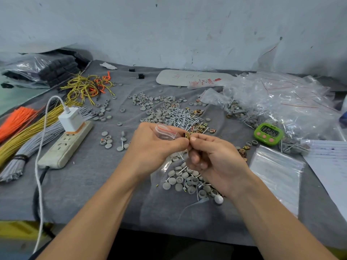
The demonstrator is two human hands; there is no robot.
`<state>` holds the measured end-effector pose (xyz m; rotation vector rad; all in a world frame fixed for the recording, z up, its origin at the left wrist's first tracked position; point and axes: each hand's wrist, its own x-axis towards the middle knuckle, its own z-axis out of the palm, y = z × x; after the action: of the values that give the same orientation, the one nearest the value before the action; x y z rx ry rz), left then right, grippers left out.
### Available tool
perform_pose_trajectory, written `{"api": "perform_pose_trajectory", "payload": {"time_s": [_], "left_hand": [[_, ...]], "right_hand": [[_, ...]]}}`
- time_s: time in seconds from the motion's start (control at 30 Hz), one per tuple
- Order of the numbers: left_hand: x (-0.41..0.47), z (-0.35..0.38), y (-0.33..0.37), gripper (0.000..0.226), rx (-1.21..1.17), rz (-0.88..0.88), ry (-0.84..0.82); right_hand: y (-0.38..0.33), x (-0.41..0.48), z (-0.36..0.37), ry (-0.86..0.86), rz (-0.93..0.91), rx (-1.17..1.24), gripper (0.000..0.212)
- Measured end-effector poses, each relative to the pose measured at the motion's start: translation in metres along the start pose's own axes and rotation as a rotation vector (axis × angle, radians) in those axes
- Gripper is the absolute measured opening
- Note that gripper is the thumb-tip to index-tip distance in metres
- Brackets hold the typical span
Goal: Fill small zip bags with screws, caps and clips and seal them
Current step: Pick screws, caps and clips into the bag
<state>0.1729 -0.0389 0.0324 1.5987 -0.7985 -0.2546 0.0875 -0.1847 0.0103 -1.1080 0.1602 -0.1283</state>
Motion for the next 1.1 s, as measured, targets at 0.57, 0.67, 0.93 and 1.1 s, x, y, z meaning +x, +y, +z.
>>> {"api": "perform_pose_trajectory", "payload": {"time_s": [0.57, 0.67, 0.93, 1.1], "left_hand": [[0.0, -0.001, 0.004, 0.022, 0.161, 0.028, 0.177], [-0.001, -0.002, 0.003, 0.017, 0.272, -0.01, 0.141], [-0.002, -0.002, -0.002, 0.018, 0.491, -0.066, -0.014], [-0.002, 0.001, -0.005, 0.018, 0.512, -0.089, -0.06]], "right_hand": [[-0.003, 0.002, -0.002, 0.01, -0.15, -0.2, 0.029], [-0.003, 0.0, -0.008, 0.134, -0.244, -0.465, 0.02], [0.002, -0.001, -0.006, 0.151, -0.194, -0.516, 0.012], [-0.002, -0.003, -0.005, 0.131, -0.056, -0.416, 0.02]]}}
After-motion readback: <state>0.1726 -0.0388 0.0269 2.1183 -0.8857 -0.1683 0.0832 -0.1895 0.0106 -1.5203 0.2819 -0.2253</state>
